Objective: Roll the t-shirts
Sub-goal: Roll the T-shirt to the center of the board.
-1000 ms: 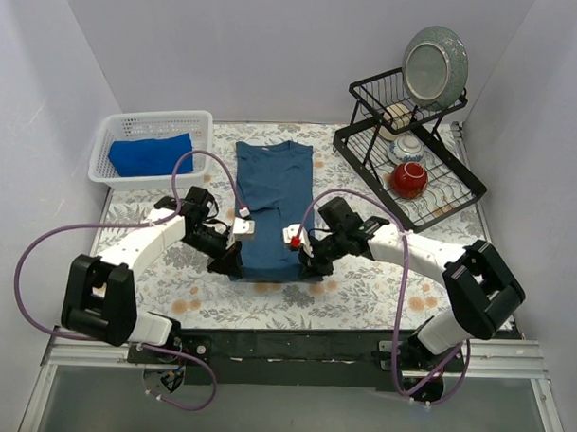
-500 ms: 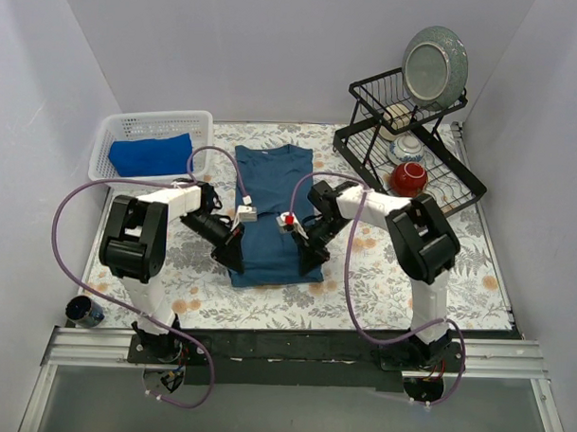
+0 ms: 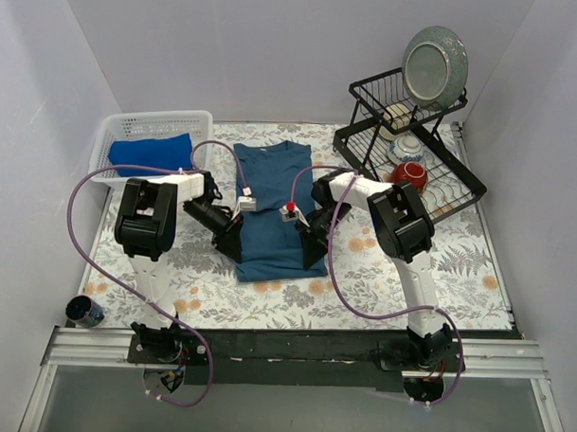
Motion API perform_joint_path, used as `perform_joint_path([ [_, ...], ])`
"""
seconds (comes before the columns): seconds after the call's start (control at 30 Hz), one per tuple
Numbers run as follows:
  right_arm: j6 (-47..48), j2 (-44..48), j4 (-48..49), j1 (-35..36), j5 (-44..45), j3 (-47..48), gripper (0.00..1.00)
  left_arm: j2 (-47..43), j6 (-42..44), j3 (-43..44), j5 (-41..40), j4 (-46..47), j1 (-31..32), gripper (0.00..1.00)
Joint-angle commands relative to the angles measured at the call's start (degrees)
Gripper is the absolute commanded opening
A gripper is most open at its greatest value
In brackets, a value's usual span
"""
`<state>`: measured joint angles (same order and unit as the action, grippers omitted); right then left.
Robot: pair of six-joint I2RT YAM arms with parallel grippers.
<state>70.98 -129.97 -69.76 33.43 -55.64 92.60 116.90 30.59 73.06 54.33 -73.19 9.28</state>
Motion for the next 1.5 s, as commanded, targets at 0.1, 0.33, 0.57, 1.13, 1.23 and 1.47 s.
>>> perform_joint_path([
  [0.1,-0.4,-3.97,-4.95,-2.75,1.15,3.81,0.13,-11.67,-8.96,-1.59,-2.03,15.05,-1.9,0.43],
  [0.33,-5.49,-7.75,-4.86,-3.02,-0.08,11.89,0.18,-37.33,-11.53,-17.57,-2.82,32.3,2.49,0.59],
  [0.57,-10.15,-9.42,-3.72,-2.93,-1.49,13.22,0.2,-53.26,-9.32,-37.45,-9.58,50.76,16.8,0.66],
  [1.13,-8.93,-11.62,-4.78,-3.2,-4.22,12.87,0.2,-54.06,-13.45,-48.36,-24.17,67.03,22.89,0.66],
  [1.23,-9.11,-11.88,-4.86,-3.19,-4.3,13.05,0.2,-51.26,-13.28,-48.45,-27.07,66.95,22.89,0.66],
  [1.47,-9.19,-12.06,-4.77,-3.28,-4.39,12.7,0.21,-46.16,-5.9,-51.34,-28.83,65.54,22.89,0.66],
])
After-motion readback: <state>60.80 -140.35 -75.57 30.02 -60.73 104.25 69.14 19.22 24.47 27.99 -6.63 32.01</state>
